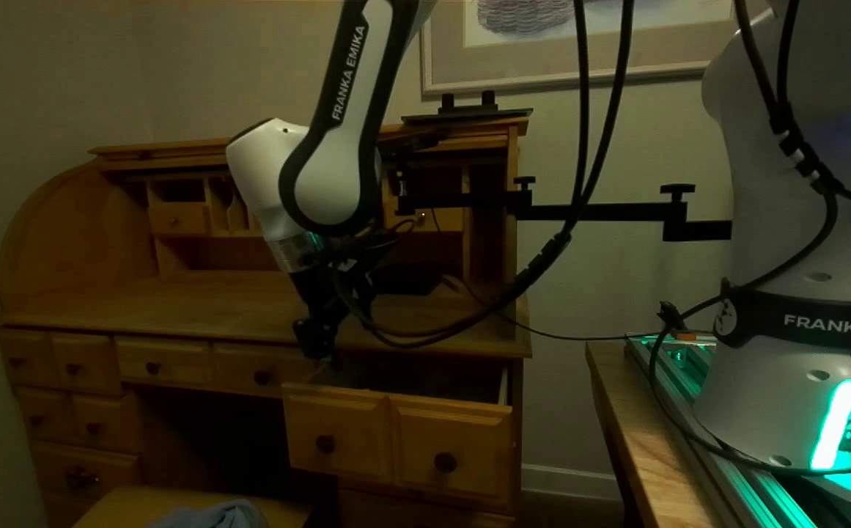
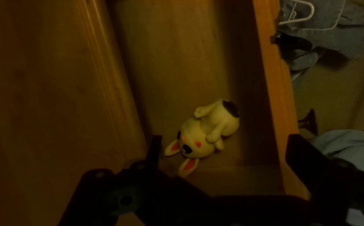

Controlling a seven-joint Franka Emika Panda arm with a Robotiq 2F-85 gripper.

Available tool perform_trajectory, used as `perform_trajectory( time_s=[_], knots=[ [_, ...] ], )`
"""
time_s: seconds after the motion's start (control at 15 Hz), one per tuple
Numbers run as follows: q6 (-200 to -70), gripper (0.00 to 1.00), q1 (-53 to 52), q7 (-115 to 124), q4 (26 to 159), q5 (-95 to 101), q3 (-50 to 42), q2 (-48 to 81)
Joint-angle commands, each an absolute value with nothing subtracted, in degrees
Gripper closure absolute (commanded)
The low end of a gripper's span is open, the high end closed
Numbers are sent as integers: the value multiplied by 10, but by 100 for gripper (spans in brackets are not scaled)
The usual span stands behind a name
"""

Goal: Put the object on the dresser inside the open drawer

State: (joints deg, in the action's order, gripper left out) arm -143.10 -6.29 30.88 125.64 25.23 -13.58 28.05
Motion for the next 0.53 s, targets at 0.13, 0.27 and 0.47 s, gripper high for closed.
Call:
perform_trajectory(
  time_s=[0.13, 0.27, 0.47],
  knots=[
    [-1434, 0, -81, 305, 1267, 214, -103, 265],
    [-1441, 11, -92, 311, 1269, 221, -98, 268],
    [-1455, 41, -99, 307, 1272, 214, -84, 275]
  ],
)
